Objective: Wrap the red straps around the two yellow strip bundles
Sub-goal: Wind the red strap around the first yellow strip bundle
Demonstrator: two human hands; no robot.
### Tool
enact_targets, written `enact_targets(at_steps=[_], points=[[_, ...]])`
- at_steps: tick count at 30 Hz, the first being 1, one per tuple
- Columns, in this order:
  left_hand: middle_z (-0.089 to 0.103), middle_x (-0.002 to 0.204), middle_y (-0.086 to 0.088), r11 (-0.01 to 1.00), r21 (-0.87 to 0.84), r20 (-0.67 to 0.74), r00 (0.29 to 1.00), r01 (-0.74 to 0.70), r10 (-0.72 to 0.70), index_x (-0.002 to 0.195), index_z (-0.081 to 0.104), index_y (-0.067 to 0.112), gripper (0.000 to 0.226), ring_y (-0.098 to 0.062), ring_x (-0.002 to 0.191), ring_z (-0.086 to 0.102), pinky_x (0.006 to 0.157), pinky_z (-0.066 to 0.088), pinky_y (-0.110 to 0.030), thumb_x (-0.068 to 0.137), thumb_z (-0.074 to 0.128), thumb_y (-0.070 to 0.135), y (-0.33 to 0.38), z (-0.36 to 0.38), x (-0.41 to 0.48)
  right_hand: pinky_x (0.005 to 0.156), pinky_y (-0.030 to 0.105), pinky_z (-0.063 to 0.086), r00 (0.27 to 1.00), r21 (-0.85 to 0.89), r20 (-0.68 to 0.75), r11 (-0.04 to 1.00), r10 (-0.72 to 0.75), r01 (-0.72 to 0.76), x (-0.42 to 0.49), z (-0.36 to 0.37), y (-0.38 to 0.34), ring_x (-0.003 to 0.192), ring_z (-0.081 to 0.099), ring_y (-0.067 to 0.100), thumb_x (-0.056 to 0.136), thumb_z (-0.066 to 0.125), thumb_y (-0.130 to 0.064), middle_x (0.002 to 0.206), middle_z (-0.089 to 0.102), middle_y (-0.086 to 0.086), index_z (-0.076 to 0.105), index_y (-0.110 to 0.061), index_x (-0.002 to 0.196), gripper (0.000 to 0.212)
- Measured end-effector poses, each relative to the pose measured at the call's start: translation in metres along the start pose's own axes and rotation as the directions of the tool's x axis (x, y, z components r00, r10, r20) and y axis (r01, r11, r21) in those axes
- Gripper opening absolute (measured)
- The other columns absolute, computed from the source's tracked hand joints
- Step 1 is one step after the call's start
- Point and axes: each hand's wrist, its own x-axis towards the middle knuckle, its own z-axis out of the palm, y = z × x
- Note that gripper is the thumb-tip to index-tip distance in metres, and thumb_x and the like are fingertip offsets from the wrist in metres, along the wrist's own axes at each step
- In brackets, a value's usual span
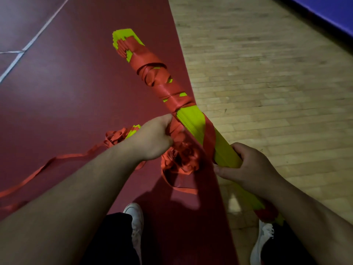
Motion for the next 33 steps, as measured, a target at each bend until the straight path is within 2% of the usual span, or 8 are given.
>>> enact_targets(at_steps=[4, 8, 12, 17, 19, 25, 28, 33], points=[[0.064, 0.089, -0.004, 0.893, 0.449, -0.065, 0.998, 0.017, 0.014, 0.083, 0.057, 0.022, 0.014, -0.028, 0.089, 0.061, 0.069, 0.041, -0.032, 0.081, 0.064, 0.010, 0.002, -0.006, -0.004, 0.049, 0.016, 0.039, 0.999, -0.026, -0.032, 1.000, 0.000, -0.001, 0.001, 0.001, 0.002, 0.063, 0.059, 0.002, 0.070, 0.086, -0.040, 0.070, 0.065, -0.006, 0.064, -0.030, 0.082, 0.027], [0.065, 0.072, 0.003, 0.990, 0.099, -0.074, 0.993, 0.099, -0.092, 0.076, 0.056, 0.023, 0.031, -0.020, 0.068, 0.063, 0.060, 0.049, -0.027, 0.077, 0.051, -0.008, 0.011, -0.001, -0.006, 0.048, 0.016, 0.039, 0.997, -0.011, -0.081, 1.000, 0.003, -0.004, 0.002, 0.002, 0.006, 0.061, 0.058, 0.001, 0.073, 0.085, -0.036, 0.070, 0.064, -0.004, 0.063, -0.027, 0.083, 0.026], [0.063, 0.067, -0.002, 0.931, -0.350, 0.035, 0.995, 0.102, -0.096, 0.092, 0.057, 0.020, 0.045, -0.019, 0.062, 0.059, 0.054, 0.047, -0.025, 0.080, 0.037, -0.019, 0.028, 0.009, -0.014, 0.055, 0.026, 0.044, 0.993, -0.047, -0.115, 0.999, -0.007, 0.002, 0.002, 0.003, 0.005, 0.064, 0.060, 0.003, 0.074, 0.083, -0.040, 0.076, 0.065, -0.007, 0.061, -0.030, 0.090, 0.029], [0.049, 0.049, 0.003, 0.906, -0.401, -0.043, 0.985, 0.135, -0.166, 0.086, 0.069, 0.015, 0.022, -0.017, 0.048, 0.043, 0.055, 0.039, -0.029, 0.087, 0.051, 0.028, 0.040, 0.011, -0.014, 0.057, 0.032, 0.046, 0.991, -0.162, -0.134, 0.987, 0.000, -0.022, 0.001, 0.007, 0.006, 0.069, 0.060, 0.008, 0.074, 0.079, -0.047, 0.079, 0.062, -0.008, 0.055, -0.030, 0.095, 0.036], [0.050, 0.045, 0.007, 0.934, -0.311, -0.100, 0.971, 0.176, -0.216, 0.071, 0.065, 0.015, 0.052, -0.014, 0.048, 0.044, 0.063, 0.044, -0.035, 0.102, 0.039, 0.047, 0.037, 0.014, -0.013, 0.058, 0.034, 0.047, 0.992, -0.191, -0.126, 0.981, 0.008, -0.032, -0.001, 0.011, 0.004, 0.071, 0.060, 0.011, 0.075, 0.078, -0.050, 0.080, 0.061, -0.008, 0.053, -0.029, 0.097, 0.039], [0.073, 0.077, -0.003, 0.952, -0.237, -0.120, 0.967, 0.192, -0.225, 0.086, 0.066, 0.012, 0.032, -0.015, 0.068, 0.064, 0.070, 0.054, -0.042, 0.106, 0.043, 0.021, 0.026, 0.019, -0.010, 0.059, 0.030, 0.045, 0.996, -0.102, -0.089, 0.995, 0.011, -0.020, 0.000, 0.009, 0.003, 0.073, 0.060, 0.007, 0.076, 0.076, -0.052, 0.085, 0.062, -0.009, 0.052, -0.030, 0.103, 0.042], [0.069, 0.067, -0.002, 0.920, -0.283, -0.059, 0.952, 0.272, -0.299, 0.083, 0.064, 0.011, 0.026, -0.019, 0.058, 0.062, 0.061, 0.054, -0.044, 0.101, 0.047, 0.017, 0.026, 0.019, -0.009, 0.058, 0.027, 0.041, 1.000, -0.122, -0.018, 0.992, -0.019, 0.017, -0.002, 0.011, 0.003, 0.073, 0.059, 0.005, 0.081, 0.073, -0.047, 0.086, 0.061, -0.010, 0.050, -0.031, 0.107, 0.039], [0.055, 0.053, 0.003, 0.850, -0.314, -0.030, 0.891, 0.423, -0.454, 0.070, 0.069, 0.011, 0.065, -0.027, 0.054, 0.056, 0.063, 0.048, -0.036, 0.071, 0.060, 0.075, 0.036, 0.019, -0.014, 0.064, 0.034, 0.050, 0.997, -0.295, -0.042, 0.954, -0.063, 0.048, -0.005, 0.015, 0.000, 0.076, 0.062, 0.014, 0.079, 0.074, -0.055, 0.087, 0.062, -0.009, 0.041, -0.034, 0.107, 0.048]])
